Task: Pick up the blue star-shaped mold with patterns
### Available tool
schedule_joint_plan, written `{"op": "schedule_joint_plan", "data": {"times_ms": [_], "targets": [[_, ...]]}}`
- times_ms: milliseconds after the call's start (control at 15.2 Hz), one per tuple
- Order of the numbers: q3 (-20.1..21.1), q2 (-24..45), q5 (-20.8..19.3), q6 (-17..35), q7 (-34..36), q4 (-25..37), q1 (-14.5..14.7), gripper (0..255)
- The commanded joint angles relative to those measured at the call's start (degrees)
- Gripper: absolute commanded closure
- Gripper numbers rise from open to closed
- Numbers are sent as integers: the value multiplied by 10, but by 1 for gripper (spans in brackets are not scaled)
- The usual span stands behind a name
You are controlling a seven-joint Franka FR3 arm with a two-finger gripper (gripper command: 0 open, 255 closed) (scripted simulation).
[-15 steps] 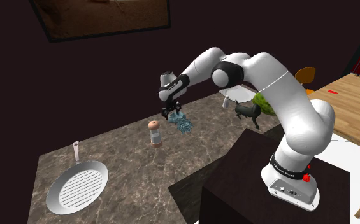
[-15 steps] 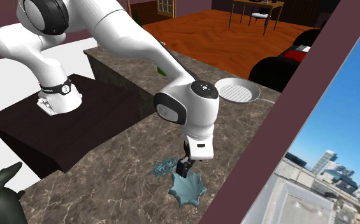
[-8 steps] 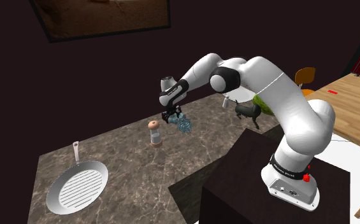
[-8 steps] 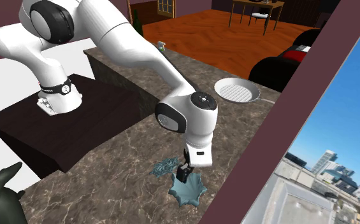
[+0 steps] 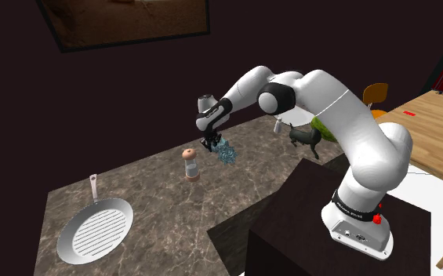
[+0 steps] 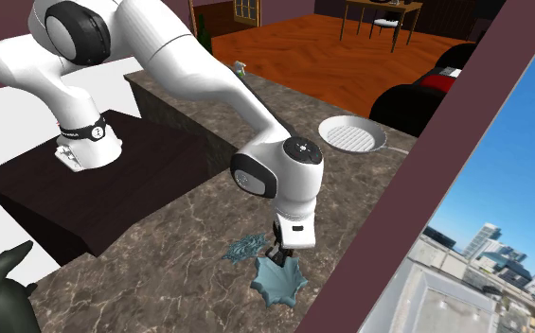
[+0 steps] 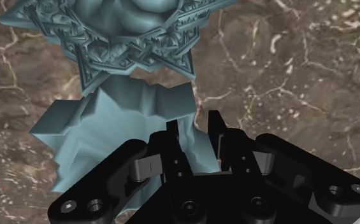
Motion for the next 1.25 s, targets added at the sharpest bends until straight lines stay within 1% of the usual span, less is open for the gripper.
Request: {"op": "schedule_joint_plan", "data": {"times_ms": [0,1056,1188], "targets": [[0,0,0,0,0,0,0,255],[-2,-88,-2,-54,-1,-34,2,255],[-2,-89,-2,-55,-1,-34,2,255]]}}
